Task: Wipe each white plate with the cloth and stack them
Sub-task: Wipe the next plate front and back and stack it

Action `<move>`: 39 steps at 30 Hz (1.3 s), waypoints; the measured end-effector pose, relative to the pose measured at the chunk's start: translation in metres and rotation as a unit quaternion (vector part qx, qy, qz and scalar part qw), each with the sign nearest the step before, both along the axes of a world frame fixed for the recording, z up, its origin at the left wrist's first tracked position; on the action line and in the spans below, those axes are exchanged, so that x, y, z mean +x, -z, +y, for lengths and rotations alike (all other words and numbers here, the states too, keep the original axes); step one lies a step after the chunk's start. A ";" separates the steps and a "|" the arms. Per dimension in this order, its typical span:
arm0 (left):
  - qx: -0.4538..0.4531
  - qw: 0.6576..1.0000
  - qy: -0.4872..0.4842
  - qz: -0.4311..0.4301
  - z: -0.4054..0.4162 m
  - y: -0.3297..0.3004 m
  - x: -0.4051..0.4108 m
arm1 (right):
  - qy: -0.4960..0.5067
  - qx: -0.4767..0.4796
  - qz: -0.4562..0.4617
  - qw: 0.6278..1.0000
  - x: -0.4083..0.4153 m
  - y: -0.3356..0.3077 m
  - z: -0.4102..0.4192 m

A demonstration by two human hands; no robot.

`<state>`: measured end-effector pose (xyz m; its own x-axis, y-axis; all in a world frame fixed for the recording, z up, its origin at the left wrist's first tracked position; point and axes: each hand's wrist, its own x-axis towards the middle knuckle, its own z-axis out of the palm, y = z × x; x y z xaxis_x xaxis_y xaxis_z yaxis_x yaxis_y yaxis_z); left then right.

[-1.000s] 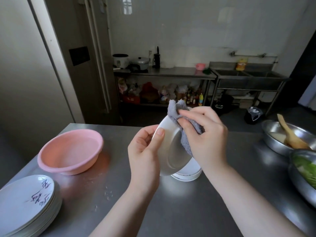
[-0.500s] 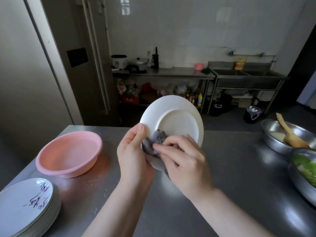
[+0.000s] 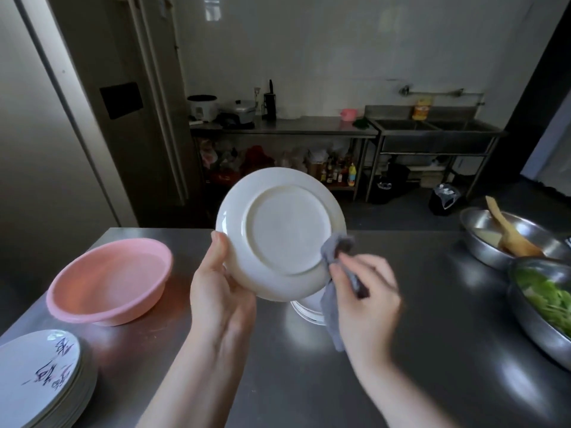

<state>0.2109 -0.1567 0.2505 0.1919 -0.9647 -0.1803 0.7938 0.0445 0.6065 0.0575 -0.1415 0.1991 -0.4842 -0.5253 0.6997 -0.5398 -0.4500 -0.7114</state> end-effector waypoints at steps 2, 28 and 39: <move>0.010 1.000 0.009 0.007 -0.002 0.003 -0.008 | -0.012 -0.027 0.027 0.999 0.013 0.016 0.007; -0.232 0.660 -0.007 -0.715 -0.110 0.133 -0.065 | 0.012 0.166 -0.122 0.978 -0.098 0.091 0.000; -0.388 0.534 -0.036 -0.750 -0.113 0.211 -0.082 | 0.024 0.198 -0.113 0.973 -0.109 0.115 -0.002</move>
